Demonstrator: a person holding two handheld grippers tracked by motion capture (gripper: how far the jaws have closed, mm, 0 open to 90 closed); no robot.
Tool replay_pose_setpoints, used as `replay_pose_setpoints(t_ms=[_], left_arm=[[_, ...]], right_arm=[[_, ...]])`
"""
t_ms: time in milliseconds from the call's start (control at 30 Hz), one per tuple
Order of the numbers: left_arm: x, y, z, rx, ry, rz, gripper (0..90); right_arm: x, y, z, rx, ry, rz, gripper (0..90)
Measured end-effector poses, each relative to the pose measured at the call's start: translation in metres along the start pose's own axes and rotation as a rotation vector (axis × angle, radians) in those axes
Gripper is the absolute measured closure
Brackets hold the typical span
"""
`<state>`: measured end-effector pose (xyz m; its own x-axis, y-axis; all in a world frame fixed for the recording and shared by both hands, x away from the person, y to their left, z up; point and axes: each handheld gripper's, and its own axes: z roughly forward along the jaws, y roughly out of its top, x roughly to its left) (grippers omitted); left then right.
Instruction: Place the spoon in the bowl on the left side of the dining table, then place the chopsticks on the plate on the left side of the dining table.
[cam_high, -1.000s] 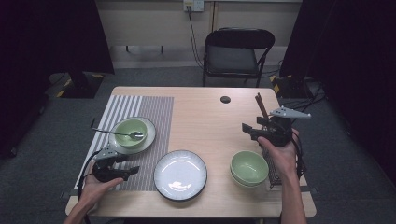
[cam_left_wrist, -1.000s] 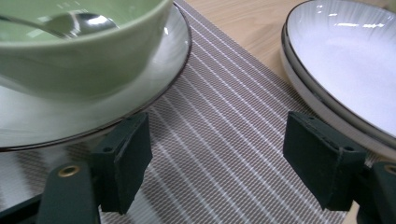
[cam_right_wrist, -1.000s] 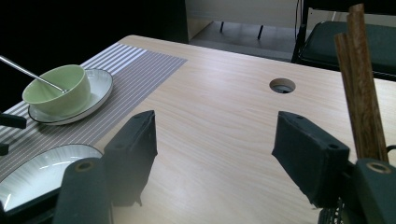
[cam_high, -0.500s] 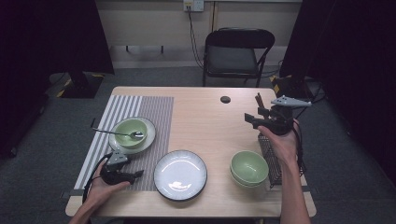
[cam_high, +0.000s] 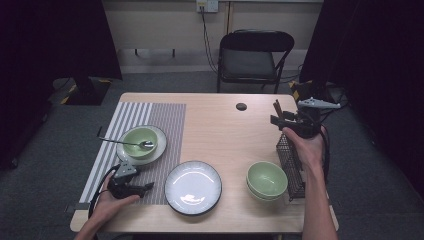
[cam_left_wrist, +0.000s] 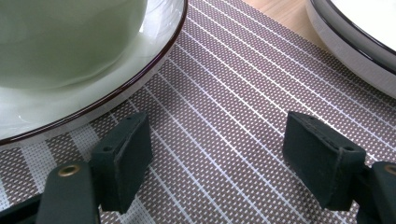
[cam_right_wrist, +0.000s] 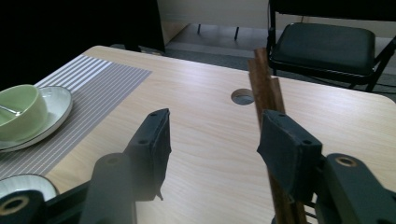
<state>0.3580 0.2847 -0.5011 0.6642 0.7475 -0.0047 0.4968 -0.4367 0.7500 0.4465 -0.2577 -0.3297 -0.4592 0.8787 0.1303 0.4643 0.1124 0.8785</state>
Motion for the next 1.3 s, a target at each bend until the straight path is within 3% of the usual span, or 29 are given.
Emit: replay_pose_setpoints(t_ms=[400, 900, 1300], left_arm=[[0.000, 0.000, 0.000, 0.000, -0.002, 0.000, 23.4], [0.000, 0.000, 0.000, 0.001, -0.001, 0.005, 22.9], [0.001, 0.001, 0.000, 0.001, 0.001, 0.008, 22.5]], right_arm=[[-0.012, -0.003, 0.006, 0.012, -0.040, 0.009, 48.6], [-0.017, -0.008, 0.016, 0.038, -0.099, 0.019, 69.0], [-0.021, -0.015, 0.016, 0.065, -0.117, 0.023, 78.0]])
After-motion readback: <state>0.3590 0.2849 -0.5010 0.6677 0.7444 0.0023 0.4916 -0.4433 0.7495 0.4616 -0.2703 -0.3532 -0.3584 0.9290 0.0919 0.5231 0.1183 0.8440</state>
